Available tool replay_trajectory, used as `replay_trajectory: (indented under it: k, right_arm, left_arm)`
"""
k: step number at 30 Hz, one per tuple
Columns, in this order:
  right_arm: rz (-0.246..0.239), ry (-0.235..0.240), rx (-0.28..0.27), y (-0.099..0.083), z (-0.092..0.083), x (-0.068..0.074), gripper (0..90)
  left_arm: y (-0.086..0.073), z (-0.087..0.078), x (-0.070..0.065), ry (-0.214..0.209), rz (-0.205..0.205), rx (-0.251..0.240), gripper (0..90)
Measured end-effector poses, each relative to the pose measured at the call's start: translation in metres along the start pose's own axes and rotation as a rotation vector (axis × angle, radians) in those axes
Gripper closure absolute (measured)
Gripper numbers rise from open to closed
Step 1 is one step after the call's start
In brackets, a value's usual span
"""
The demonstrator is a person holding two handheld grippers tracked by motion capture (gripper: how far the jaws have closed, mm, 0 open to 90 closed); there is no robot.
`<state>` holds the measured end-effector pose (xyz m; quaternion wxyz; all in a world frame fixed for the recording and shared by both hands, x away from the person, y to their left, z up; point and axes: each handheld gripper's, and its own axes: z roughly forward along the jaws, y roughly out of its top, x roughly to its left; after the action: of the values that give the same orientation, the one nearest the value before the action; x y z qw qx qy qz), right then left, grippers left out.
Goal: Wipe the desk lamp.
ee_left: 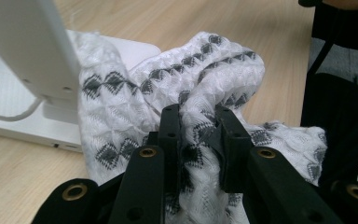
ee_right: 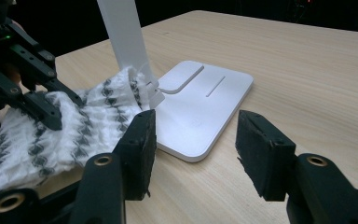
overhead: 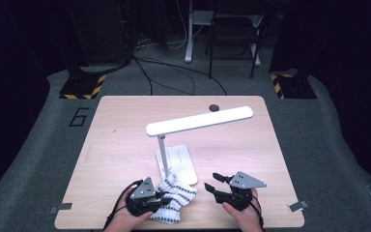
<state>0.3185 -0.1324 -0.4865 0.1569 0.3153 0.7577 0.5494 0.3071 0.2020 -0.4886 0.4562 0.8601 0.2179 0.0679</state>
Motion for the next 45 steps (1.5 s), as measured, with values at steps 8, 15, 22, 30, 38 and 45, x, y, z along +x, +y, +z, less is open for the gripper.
replay_trajectory:
  k: [8,15,22,30,38,45]
  right_arm:
    - [-0.005,0.000,-0.033,0.002,0.005,0.000,44.6]
    - [-0.021,-0.001,-0.042,0.004,0.010,0.003,43.4]
    - [-0.019,0.003,-0.023,0.004,0.012,0.002,40.8]
    - [-0.028,0.009,-0.012,0.006,0.015,0.000,39.5]
    - [-0.052,0.048,-0.003,0.010,0.022,0.002,43.0]
    - [-0.072,0.094,0.015,0.016,0.034,0.007,45.2]
  left_arm:
    - [-0.002,-0.016,0.002,0.032,-0.016,-0.033,74.7]
    - [-0.004,-0.030,0.004,0.065,-0.047,-0.090,74.6]
    - [-0.006,-0.041,0.011,0.092,-0.061,-0.118,74.6]
    - [-0.009,-0.052,0.020,0.128,-0.089,-0.129,74.6]
    - [-0.013,-0.062,0.027,0.167,-0.103,-0.133,74.6]
    - [-0.015,-0.069,0.032,0.189,-0.107,-0.148,74.6]
